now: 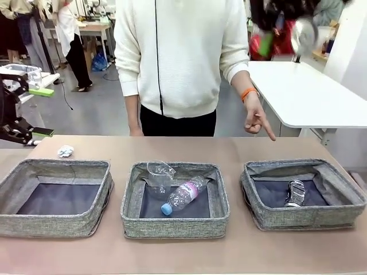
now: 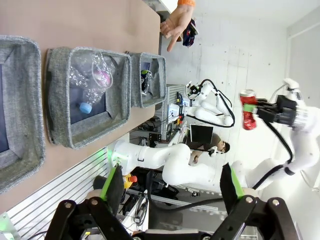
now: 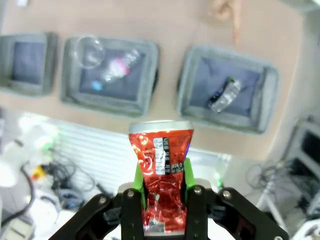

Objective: Sort the waste into the appropriate baskets.
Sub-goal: Place the picked waste into the Fabric basket indicated by the person.

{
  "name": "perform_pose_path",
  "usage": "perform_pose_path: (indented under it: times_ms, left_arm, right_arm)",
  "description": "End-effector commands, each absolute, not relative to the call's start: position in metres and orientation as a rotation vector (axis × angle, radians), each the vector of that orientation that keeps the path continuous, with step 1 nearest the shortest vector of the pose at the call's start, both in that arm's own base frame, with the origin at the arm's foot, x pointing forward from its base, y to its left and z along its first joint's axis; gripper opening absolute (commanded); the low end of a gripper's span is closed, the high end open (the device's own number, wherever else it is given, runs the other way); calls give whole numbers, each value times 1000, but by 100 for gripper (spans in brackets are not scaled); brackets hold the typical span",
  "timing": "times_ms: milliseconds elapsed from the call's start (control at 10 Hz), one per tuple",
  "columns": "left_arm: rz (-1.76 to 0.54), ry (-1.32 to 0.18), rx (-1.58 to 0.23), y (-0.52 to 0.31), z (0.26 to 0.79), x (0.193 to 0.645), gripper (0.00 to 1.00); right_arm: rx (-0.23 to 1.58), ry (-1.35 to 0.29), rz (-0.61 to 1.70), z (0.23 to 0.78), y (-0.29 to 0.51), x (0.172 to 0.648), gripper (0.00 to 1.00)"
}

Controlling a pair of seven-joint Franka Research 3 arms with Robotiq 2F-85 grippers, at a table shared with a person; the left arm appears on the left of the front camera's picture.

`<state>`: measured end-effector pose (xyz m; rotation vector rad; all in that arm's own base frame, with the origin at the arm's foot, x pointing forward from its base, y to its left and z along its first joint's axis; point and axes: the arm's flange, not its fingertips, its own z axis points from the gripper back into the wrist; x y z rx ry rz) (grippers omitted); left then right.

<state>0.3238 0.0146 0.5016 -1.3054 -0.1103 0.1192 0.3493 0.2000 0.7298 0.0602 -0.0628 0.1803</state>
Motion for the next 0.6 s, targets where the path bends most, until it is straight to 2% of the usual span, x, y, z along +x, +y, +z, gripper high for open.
perform_pose_path:
  times_ms: [0,300,500]
  left_arm:
    - [104,-120,-1318,14,502,323,100]
    - [104,-120,-1318,14,502,323,100]
    - [104,-120,-1318,14,502,323,100]
  right_arm:
    - [130,-94,31,615,148,327,33]
    - [292,-86,-127,540,98,353,33]
    - [351,-22,-238,496,72,358,33]
